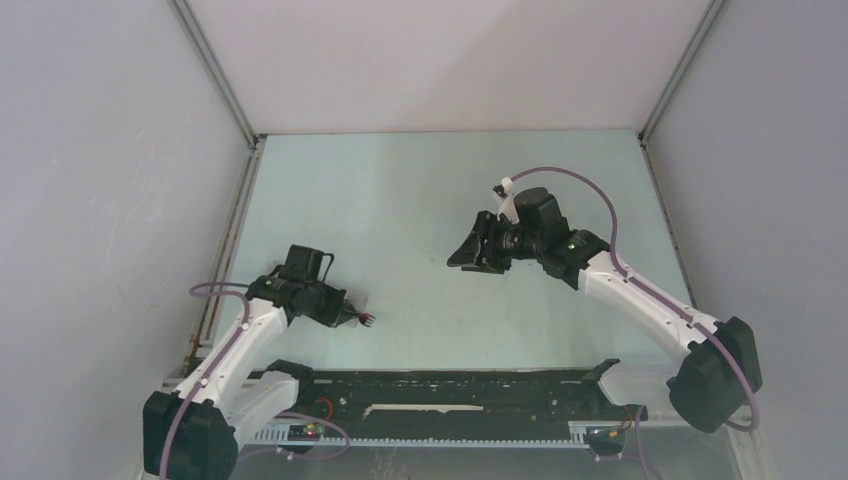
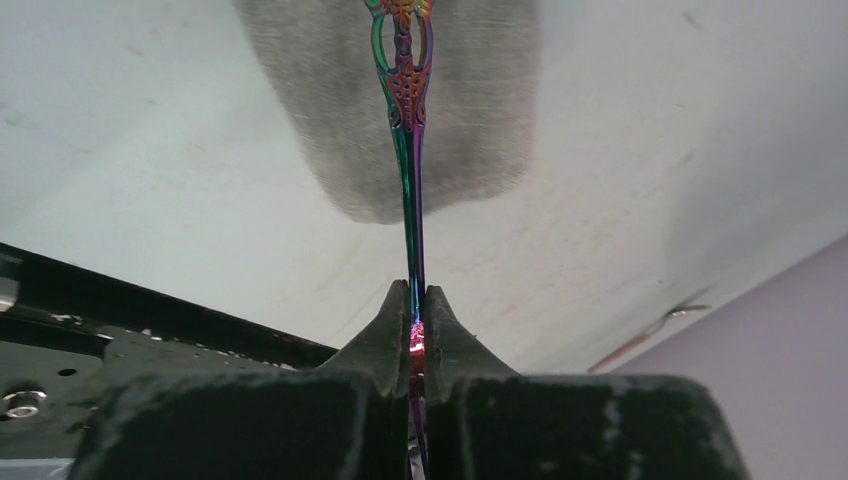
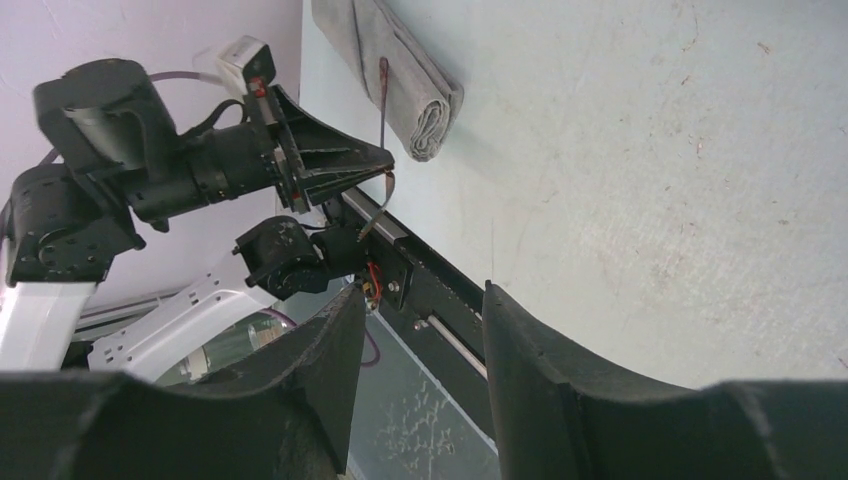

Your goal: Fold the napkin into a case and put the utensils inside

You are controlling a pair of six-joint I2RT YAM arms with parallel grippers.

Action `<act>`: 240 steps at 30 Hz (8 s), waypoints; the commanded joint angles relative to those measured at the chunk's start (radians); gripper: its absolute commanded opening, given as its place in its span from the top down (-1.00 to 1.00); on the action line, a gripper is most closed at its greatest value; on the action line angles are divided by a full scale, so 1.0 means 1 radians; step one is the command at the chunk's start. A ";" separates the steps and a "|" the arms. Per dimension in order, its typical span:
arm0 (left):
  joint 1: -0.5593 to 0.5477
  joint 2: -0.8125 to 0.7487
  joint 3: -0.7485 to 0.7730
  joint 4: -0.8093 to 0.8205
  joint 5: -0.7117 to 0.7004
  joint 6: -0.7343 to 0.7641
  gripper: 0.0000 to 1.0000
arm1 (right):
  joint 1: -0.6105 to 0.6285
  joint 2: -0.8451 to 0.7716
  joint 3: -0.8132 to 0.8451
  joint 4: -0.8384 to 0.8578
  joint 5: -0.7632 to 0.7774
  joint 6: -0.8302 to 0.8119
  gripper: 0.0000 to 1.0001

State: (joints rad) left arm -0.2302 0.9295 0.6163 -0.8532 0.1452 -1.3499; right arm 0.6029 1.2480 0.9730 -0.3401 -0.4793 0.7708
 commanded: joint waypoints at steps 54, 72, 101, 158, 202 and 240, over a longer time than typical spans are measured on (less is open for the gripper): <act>0.199 0.259 0.050 0.256 -0.322 0.288 1.00 | -0.009 -0.051 -0.086 0.049 0.031 -0.046 -0.17; 0.200 0.340 0.083 0.290 -0.287 0.275 1.00 | -0.006 -0.047 -0.086 0.043 0.044 -0.053 -0.18; 0.200 0.045 0.067 0.186 0.013 0.308 -0.27 | -0.198 -0.135 -0.041 -0.196 0.167 -0.316 -0.44; -0.291 0.174 0.376 0.339 0.421 0.784 -0.48 | -0.835 0.652 0.195 -0.534 0.416 -0.414 0.15; -0.567 0.255 0.085 0.518 0.036 -0.553 -0.67 | -0.061 -0.124 0.074 -0.577 0.813 0.033 -0.85; -0.862 0.993 1.034 0.068 -0.287 1.194 -0.62 | -0.297 -0.724 -0.001 -0.609 0.724 -0.196 -0.78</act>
State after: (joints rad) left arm -1.0901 1.8587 1.5501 -0.6910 -0.2562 -0.7059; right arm 0.3347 0.5709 0.9241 -0.9352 0.2501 0.5838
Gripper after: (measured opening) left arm 0.812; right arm 0.894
